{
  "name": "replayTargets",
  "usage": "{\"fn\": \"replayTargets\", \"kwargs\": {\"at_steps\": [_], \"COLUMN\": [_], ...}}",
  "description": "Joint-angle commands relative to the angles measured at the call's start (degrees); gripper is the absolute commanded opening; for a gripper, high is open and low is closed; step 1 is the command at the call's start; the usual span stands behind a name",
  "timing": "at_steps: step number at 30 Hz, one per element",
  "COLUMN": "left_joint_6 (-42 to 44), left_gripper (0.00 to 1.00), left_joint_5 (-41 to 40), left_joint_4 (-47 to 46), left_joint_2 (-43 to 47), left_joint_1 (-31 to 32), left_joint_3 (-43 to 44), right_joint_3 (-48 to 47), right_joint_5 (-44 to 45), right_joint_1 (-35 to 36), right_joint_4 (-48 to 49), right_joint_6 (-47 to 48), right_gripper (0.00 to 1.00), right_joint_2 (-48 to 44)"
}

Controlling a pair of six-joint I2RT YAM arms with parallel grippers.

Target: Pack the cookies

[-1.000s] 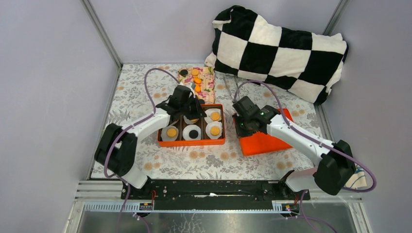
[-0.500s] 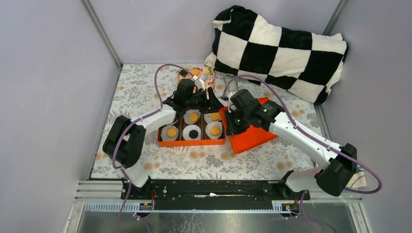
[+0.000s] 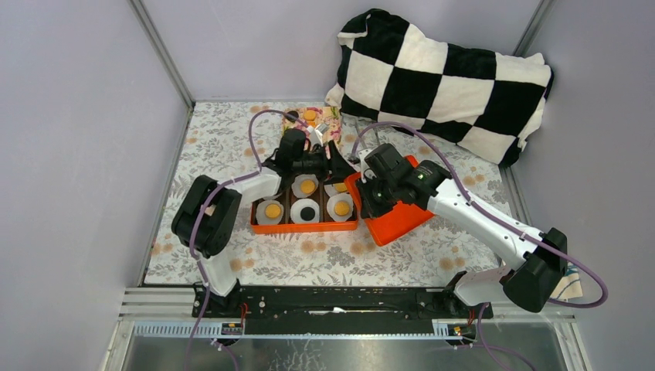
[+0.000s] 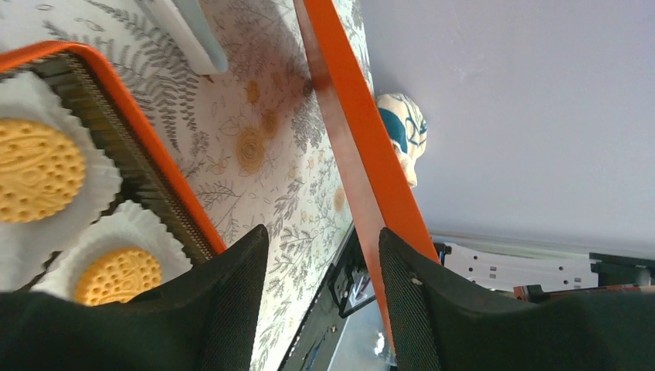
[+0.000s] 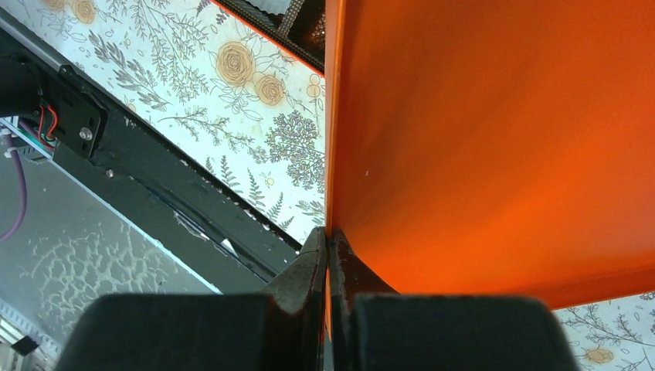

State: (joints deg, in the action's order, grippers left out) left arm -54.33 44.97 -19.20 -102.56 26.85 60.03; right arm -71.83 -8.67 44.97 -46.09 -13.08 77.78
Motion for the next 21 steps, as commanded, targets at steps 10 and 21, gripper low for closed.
{"fn": "replayTargets", "kwargs": {"at_steps": [10, 21], "left_joint_6": [-5.22, -8.95], "left_gripper": [0.61, 0.62], "left_joint_5": [1.61, 3.72], "left_joint_4": [-6.94, -10.43], "left_joint_2": [1.41, 0.87], "left_joint_1": [-8.81, -7.1], "left_joint_3": [-4.62, -3.65], "right_joint_3": [-3.55, -3.06], "right_joint_5": [0.5, -2.16], "right_joint_1": [0.9, 3.79], "right_joint_4": [0.35, 3.68], "right_joint_6": [1.43, 1.91], "right_gripper": [0.0, 0.0], "right_joint_2": [-2.71, 1.42]}}
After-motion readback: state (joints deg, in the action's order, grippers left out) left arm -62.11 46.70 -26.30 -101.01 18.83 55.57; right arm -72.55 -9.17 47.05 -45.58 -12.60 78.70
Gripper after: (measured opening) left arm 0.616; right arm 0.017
